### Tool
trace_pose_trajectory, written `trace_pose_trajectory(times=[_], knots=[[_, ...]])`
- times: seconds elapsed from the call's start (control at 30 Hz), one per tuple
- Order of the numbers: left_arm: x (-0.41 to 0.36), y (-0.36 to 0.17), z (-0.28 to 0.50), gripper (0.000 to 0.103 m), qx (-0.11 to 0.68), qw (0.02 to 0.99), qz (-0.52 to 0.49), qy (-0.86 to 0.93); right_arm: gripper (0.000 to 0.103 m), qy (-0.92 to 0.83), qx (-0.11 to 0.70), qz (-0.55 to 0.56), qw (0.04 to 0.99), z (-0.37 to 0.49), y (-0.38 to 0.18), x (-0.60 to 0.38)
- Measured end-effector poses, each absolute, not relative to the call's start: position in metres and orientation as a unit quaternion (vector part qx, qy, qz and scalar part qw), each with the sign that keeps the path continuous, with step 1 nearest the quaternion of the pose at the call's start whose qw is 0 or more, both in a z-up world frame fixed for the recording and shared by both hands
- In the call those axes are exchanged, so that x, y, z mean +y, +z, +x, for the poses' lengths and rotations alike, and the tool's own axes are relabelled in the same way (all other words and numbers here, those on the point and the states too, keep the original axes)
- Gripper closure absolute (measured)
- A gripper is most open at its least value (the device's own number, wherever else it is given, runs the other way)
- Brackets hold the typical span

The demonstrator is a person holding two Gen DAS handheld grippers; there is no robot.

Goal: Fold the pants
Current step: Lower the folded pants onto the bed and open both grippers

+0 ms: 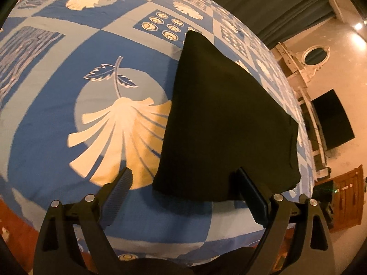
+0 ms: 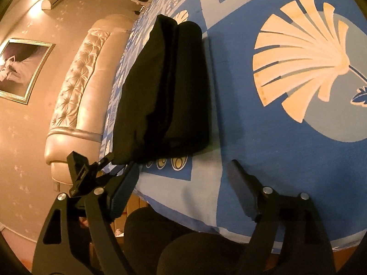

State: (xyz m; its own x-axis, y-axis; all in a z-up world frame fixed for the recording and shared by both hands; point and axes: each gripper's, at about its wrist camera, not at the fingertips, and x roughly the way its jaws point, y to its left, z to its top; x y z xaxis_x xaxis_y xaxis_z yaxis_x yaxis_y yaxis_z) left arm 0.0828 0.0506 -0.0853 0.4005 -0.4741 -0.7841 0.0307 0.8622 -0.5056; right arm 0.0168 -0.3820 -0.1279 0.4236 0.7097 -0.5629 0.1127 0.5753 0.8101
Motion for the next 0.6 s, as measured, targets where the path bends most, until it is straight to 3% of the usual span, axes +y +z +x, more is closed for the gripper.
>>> trace_pose_trajectory(times=[0.23,0.6], knots=[[0.045,-0.059,0.057,0.013,0.497,0.851,-0.12,-0.119,0.023,0.186,0.498,0.42,0.735,0.011,-0.127,-0.383],[0.029,-0.035,0.041,0.013,0.445,0.883,-0.121,-0.083,0.022,0.132,0.503,0.325,0.79,0.005,-0.11,-0.355]])
